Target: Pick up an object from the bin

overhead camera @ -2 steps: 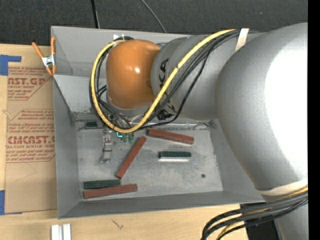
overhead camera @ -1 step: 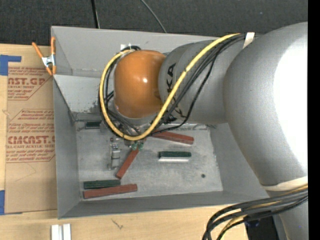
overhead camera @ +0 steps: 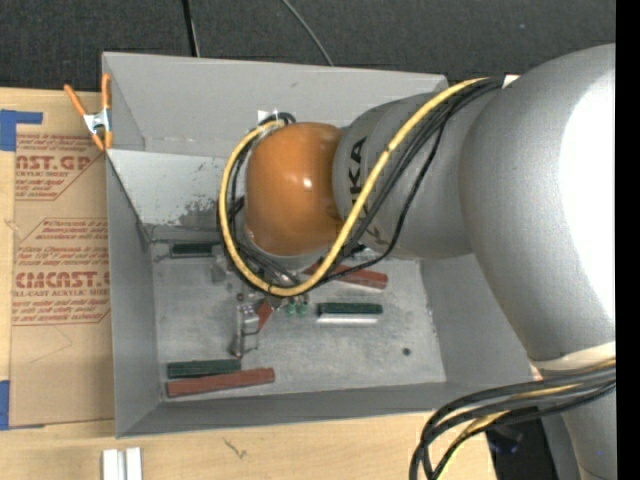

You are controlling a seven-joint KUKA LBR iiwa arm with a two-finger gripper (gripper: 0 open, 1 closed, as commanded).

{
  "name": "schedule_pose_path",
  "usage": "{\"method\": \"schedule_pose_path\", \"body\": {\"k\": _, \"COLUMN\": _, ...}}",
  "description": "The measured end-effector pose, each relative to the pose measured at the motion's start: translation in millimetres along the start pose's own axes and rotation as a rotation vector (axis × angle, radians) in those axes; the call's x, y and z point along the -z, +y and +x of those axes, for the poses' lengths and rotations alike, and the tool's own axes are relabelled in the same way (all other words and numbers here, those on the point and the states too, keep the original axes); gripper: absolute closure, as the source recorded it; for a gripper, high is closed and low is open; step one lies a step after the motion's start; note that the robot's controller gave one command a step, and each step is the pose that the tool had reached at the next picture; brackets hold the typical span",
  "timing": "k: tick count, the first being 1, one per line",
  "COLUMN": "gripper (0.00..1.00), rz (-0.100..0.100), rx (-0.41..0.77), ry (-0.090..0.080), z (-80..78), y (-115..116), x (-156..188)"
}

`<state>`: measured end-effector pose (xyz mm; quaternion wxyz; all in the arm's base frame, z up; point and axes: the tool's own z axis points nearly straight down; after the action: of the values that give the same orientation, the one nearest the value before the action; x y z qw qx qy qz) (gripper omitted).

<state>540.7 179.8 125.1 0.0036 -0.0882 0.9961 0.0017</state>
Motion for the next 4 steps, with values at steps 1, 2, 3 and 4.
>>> {"method": "schedule_pose_path", "body": {"k": 1, "gripper": 0.0, "rz": 0.003, "rx": 0.079, "ry": 0.016, "z": 7.1, "y": -4, "x": 33}}
{"method": "schedule_pose_path", "body": {"k": 2, "gripper": 0.0, "rz": 0.002, "rx": 0.171, "ry": -0.007, "z": 22.4, "y": -4, "x": 48}}
{"method": "schedule_pose_path", "body": {"k": 3, "gripper": 0.0, "rz": 0.001, "rx": 0.387, "ry": 0.001, "z": 15.2, "y": -13, "x": -15}}
{"method": "schedule_pose_path", "body": {"k": 4, "gripper": 1.0, "rz": -0.002, "rx": 0.617, "ry": 0.007, "z": 28.8, "y": -30, "x": -44}}
